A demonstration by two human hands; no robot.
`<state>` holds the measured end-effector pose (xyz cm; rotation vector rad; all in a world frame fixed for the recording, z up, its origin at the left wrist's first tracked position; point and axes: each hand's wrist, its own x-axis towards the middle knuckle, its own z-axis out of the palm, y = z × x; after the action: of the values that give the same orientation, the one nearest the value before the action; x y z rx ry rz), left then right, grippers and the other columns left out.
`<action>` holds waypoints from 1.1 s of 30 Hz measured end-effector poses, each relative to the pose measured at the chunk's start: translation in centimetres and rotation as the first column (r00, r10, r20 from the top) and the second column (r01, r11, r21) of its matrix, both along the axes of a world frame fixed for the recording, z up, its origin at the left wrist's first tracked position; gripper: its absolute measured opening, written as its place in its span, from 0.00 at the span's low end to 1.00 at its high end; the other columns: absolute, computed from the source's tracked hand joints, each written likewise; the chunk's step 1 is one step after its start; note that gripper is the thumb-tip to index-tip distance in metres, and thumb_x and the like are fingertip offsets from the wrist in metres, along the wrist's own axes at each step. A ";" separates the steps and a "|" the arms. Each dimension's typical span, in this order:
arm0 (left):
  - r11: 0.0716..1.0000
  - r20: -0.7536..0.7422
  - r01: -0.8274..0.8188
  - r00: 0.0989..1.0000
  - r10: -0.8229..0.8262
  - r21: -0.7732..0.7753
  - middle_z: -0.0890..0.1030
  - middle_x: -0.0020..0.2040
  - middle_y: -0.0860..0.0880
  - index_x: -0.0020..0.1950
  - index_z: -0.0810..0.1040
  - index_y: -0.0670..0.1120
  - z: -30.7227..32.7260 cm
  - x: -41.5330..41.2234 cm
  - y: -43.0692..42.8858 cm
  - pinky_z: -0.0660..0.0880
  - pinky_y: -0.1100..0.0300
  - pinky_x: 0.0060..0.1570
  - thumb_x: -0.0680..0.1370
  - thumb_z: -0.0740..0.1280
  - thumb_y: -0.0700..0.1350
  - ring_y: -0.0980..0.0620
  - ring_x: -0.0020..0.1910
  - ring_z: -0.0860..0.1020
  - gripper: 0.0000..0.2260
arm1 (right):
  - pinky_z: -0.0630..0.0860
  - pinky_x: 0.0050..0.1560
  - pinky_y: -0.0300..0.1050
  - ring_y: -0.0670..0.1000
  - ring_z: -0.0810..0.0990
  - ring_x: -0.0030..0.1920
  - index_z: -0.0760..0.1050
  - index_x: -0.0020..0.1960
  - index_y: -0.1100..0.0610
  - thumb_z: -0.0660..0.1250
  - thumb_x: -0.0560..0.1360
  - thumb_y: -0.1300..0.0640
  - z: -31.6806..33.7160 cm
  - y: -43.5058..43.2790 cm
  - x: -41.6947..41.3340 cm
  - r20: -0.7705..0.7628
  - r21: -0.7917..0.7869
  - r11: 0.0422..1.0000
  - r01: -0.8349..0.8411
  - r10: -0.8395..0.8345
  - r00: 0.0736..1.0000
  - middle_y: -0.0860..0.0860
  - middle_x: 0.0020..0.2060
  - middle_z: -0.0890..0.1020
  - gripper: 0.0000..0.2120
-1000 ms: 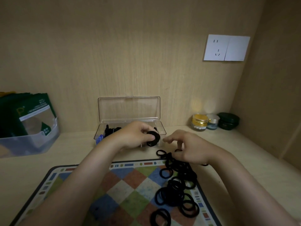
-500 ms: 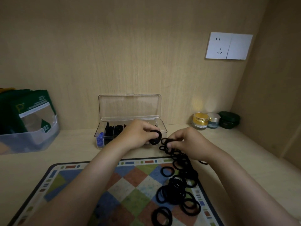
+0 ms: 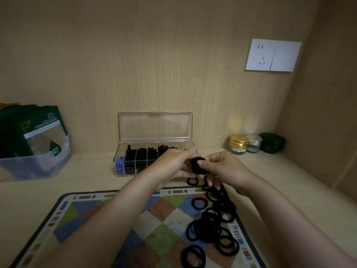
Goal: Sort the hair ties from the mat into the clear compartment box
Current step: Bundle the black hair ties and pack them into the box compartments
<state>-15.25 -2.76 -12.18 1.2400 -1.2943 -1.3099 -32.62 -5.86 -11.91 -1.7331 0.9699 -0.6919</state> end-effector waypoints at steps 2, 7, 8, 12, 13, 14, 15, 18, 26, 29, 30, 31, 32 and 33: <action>0.998 0.036 0.050 0.998 -0.049 -0.027 0.86 0.53 0.43 0.60 0.83 0.41 0.0 0.1 0.2 0.81 0.56 0.56 0.80 0.68 0.45 0.46 0.51 0.85 0.12 | 0.70 0.23 0.40 0.49 0.76 0.25 0.81 0.40 0.61 0.68 0.79 0.56 0.0 -0.1 0.1 -0.030 -0.011 0.999 0.036 -0.036 0.999 0.54 0.33 0.84 0.11; 0.993 0.096 0.115 0.989 -0.113 -0.017 0.85 0.56 0.46 0.61 0.82 0.45 -0.3 1.0 0.1 0.80 0.60 0.54 0.78 0.69 0.35 0.50 0.55 0.84 0.13 | 0.70 0.23 0.40 0.50 0.75 0.26 0.80 0.43 0.63 0.71 0.77 0.55 0.2 -0.3 -0.4 -0.045 0.144 0.989 0.026 -0.020 0.999 0.55 0.33 0.83 0.10; 0.993 0.099 0.114 0.989 -0.113 -0.010 0.85 0.57 0.47 0.61 0.82 0.45 -0.2 1.2 0.1 0.80 0.60 0.53 0.78 0.68 0.35 0.50 0.56 0.83 0.13 | 0.69 0.22 0.39 0.50 0.75 0.26 0.80 0.44 0.63 0.71 0.77 0.54 0.2 -0.5 -0.6 -0.044 0.155 0.987 0.034 -0.027 0.999 0.55 0.33 0.82 0.11; 0.997 0.136 0.074 0.988 -0.073 -0.001 0.85 0.56 0.45 0.62 0.82 0.42 -0.2 1.4 0.0 0.81 0.61 0.50 0.79 0.67 0.36 0.50 0.54 0.84 0.13 | 0.67 0.25 0.39 0.49 0.76 0.29 0.82 0.46 0.58 0.72 0.74 0.46 0.4 -1.0 -1.2 -0.116 0.051 0.995 0.088 -0.081 0.990 0.50 0.36 0.84 0.14; 0.998 0.142 0.056 0.988 -0.055 -0.007 0.85 0.55 0.45 0.62 0.82 0.42 -0.1 1.4 0.0 0.82 0.61 0.49 0.79 0.67 0.36 0.50 0.53 0.84 0.12 | 0.68 0.26 0.39 0.48 0.77 0.31 0.82 0.47 0.56 0.72 0.75 0.45 0.5 -1.1 -1.5 -0.153 -0.013 0.996 0.093 -0.094 0.984 0.49 0.38 0.85 0.13; 0.999 0.149 0.036 0.988 -0.033 -0.015 0.85 0.55 0.44 0.62 0.82 0.42 -0.1 1.5 -0.1 0.82 0.62 0.48 0.79 0.67 0.36 0.50 0.53 0.84 0.12 | 0.70 0.30 0.38 0.46 0.78 0.33 0.82 0.48 0.53 0.71 0.75 0.45 0.5 -1.2 -1.8 -0.201 -0.104 0.990 0.091 -0.111 0.973 0.48 0.40 0.85 0.11; 1.000 0.158 0.013 0.987 -0.009 -0.025 0.85 0.55 0.45 0.61 0.83 0.42 -0.1 1.6 -0.1 0.82 0.62 0.47 0.79 0.68 0.36 0.50 0.52 0.85 0.12 | 0.72 0.35 0.37 0.44 0.79 0.36 0.82 0.48 0.51 0.71 0.75 0.47 0.4 -1.5 -2.2 -0.263 -0.211 0.975 0.074 -0.130 0.956 0.46 0.42 0.85 0.08; 0.998 0.198 -0.029 0.979 0.038 -0.051 0.85 0.56 0.46 0.60 0.83 0.43 0.0 1.8 -0.3 0.82 0.63 0.45 0.78 0.69 0.37 0.51 0.51 0.85 0.11 | 0.71 0.44 0.33 0.40 0.80 0.42 0.82 0.51 0.45 0.73 0.75 0.53 0.6 -1.7 -3.3 -0.468 -0.343 0.936 -0.085 -0.092 0.879 0.41 0.48 0.83 0.06; 0.997 0.277 -0.029 0.960 0.048 -0.074 0.85 0.54 0.49 0.59 0.84 0.48 -0.1 1.6 -0.3 0.82 0.62 0.46 0.79 0.69 0.38 0.53 0.51 0.84 0.11 | 0.68 0.54 0.34 0.39 0.72 0.53 0.78 0.65 0.42 0.80 0.66 0.49 1.0 -0.8 -3.6 -0.739 -0.107 0.942 -0.318 0.139 0.660 0.32 0.51 0.72 0.28; 0.997 0.294 -0.021 0.955 0.041 -0.072 0.84 0.56 0.48 0.62 0.82 0.45 -0.2 1.4 -0.3 0.81 0.63 0.46 0.79 0.68 0.37 0.53 0.51 0.84 0.13 | 0.68 0.46 0.32 0.40 0.74 0.48 0.82 0.59 0.44 0.77 0.70 0.52 0.3 -1.2 -2.9 -0.728 -0.261 0.921 -0.290 0.010 0.686 0.35 0.48 0.76 0.18; 0.997 0.300 -0.021 0.953 0.041 -0.072 0.84 0.56 0.48 0.63 0.82 0.45 -0.2 1.4 -0.2 0.81 0.63 0.45 0.79 0.68 0.37 0.53 0.51 0.84 0.13 | 0.67 0.44 0.31 0.40 0.75 0.46 0.84 0.56 0.45 0.76 0.71 0.53 0.0 -1.3 -2.7 -0.714 -0.297 0.913 -0.280 -0.017 0.700 0.37 0.48 0.78 0.14; 0.997 0.302 -0.021 0.952 0.043 -0.074 0.84 0.57 0.48 0.63 0.82 0.45 -0.3 1.3 -0.2 0.81 0.63 0.45 0.79 0.69 0.37 0.53 0.51 0.84 0.13 | 0.67 0.42 0.31 0.40 0.76 0.45 0.85 0.52 0.45 0.76 0.71 0.54 -0.2 -1.4 -2.5 -0.702 -0.318 0.909 -0.269 -0.035 0.712 0.38 0.48 0.80 0.10; 0.997 0.302 -0.024 0.952 0.046 -0.075 0.84 0.57 0.48 0.63 0.82 0.44 -0.3 1.3 -0.2 0.81 0.63 0.45 0.79 0.69 0.37 0.53 0.51 0.84 0.13 | 0.68 0.41 0.32 0.41 0.77 0.45 0.86 0.49 0.46 0.75 0.72 0.53 -0.4 -1.5 -2.4 -0.689 -0.328 0.909 -0.255 -0.045 0.724 0.40 0.47 0.81 0.07; 0.997 0.301 -0.026 0.952 0.048 -0.076 0.84 0.57 0.47 0.63 0.82 0.44 -0.3 1.3 -0.3 0.81 0.63 0.44 0.79 0.69 0.37 0.53 0.51 0.84 0.13 | 0.70 0.42 0.33 0.42 0.78 0.45 0.86 0.47 0.47 0.75 0.72 0.53 -0.5 -1.6 -2.4 -0.676 -0.337 0.910 -0.242 -0.055 0.735 0.42 0.46 0.82 0.04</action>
<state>-13.93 -3.02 -12.53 1.4480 -1.5096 -1.0644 -35.01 -7.48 -12.37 -2.4832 1.2673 -0.1654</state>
